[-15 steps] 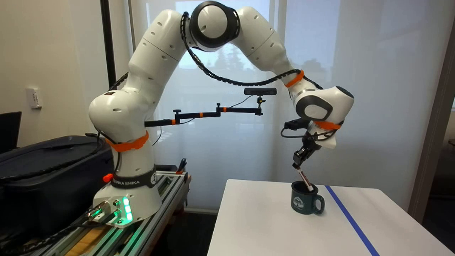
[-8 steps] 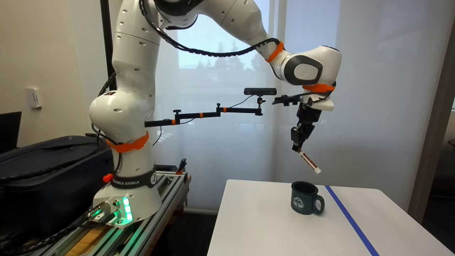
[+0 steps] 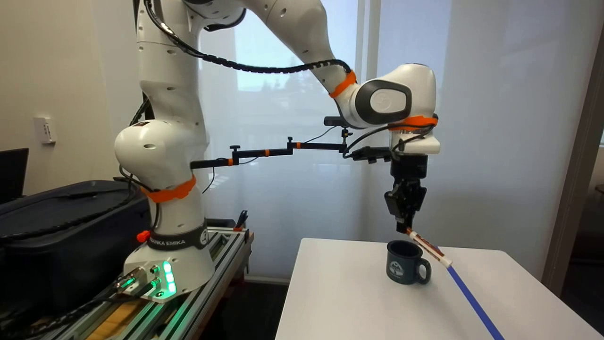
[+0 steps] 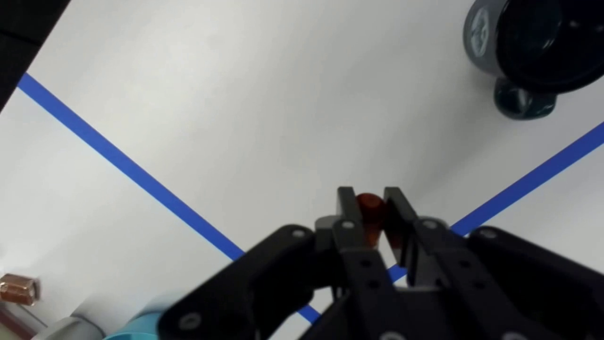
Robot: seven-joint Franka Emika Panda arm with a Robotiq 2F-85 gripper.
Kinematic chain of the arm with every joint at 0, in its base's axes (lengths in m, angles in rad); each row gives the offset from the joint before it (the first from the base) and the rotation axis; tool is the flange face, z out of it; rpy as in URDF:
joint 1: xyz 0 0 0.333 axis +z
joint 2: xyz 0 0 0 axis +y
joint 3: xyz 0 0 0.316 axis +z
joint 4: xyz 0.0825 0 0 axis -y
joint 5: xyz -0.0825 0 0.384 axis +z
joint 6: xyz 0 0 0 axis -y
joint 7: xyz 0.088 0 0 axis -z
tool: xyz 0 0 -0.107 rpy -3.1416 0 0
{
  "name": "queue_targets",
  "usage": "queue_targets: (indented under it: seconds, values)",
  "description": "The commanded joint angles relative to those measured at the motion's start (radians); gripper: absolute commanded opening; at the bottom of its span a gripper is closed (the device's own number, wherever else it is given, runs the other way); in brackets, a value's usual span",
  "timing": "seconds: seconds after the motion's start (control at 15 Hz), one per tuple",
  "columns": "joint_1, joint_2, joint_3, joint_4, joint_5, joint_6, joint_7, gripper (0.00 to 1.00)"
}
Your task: Remove the marker from the cup and put it on the table inside the blue border
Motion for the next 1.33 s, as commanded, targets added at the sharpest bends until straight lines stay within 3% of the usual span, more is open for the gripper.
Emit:
queue_targets:
  seconds: [0.0,0.33,0.67,1.0,1.07,1.13,1.27]
  values:
    - [-0.025,0.049,-0.025,-0.090,-0.131,0.219,0.154,0.05]
    - [0.012,0.213,-0.112,-0.105,-0.237,0.426,0.321,0.05]
    - [0.059,0.356,-0.169,-0.088,-0.155,0.489,0.301,0.05]
    - [0.093,0.435,-0.176,-0.071,-0.057,0.512,0.265,0.05]
    - [0.102,0.444,-0.179,-0.064,-0.042,0.513,0.261,0.08]
    - [0.108,0.448,-0.177,-0.059,-0.026,0.505,0.253,0.34]
    - [0.118,0.430,-0.175,-0.067,-0.005,0.499,0.237,0.50]
